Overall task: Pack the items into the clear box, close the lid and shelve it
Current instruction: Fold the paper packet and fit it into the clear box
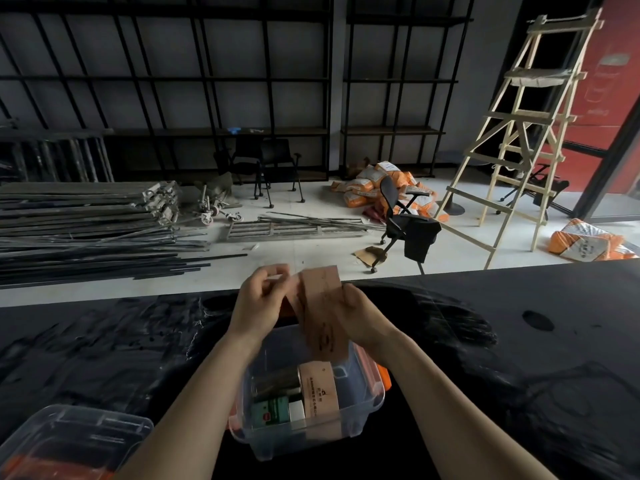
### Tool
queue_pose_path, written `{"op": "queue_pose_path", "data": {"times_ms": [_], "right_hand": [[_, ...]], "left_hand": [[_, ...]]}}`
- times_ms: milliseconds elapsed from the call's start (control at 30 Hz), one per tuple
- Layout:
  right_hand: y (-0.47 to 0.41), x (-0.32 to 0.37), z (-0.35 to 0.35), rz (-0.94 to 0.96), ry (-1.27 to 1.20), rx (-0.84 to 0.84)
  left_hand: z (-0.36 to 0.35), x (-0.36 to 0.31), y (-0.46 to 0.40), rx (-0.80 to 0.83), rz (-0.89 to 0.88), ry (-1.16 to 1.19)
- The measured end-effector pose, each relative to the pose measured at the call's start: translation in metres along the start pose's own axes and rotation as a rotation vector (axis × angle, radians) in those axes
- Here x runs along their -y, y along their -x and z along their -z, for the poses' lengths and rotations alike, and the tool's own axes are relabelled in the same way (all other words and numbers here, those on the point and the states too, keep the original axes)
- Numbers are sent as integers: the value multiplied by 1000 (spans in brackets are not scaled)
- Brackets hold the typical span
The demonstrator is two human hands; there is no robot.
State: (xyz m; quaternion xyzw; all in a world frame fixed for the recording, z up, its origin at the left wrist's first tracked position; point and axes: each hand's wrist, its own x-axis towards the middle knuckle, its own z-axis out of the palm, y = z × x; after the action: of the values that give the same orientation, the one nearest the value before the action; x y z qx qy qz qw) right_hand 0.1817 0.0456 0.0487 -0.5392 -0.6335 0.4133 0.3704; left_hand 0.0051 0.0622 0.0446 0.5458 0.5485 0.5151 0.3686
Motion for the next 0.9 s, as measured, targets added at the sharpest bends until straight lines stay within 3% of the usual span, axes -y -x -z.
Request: {"op": "queue_pose_path", "data": {"times_ms": [67,100,167,267,400,500,600,767,900], "right_hand": [[-5,-2,9,-5,-109,-130],[-6,-3,15,-36,-173,-203],[-7,-7,27,-95,-264,-265],[-5,-14,35,-124,-201,-223],[-3,-25,32,-170,-53,-180],[-1,-30,32,-178,-14,-150],[-1,-32,34,-174,-22,-151],[-8,-28,30,-166,-112,-137],[-11,-20,22,-153,-229,-71]], "left_hand": [[-6,1,4,13,62,1],[-10,5,7,105,51,-117],[-21,17,17,422,-58,-581],[-41,33,28,750,-210,-945],[-67,50,35,933,-323,-1221],[-76,56,35,975,-426,-1468],[-72,48,35,1018,-491,-1494],[-50,23,26,743,-647,-1428],[-20,-4,6,536,-589,-1264]]}}
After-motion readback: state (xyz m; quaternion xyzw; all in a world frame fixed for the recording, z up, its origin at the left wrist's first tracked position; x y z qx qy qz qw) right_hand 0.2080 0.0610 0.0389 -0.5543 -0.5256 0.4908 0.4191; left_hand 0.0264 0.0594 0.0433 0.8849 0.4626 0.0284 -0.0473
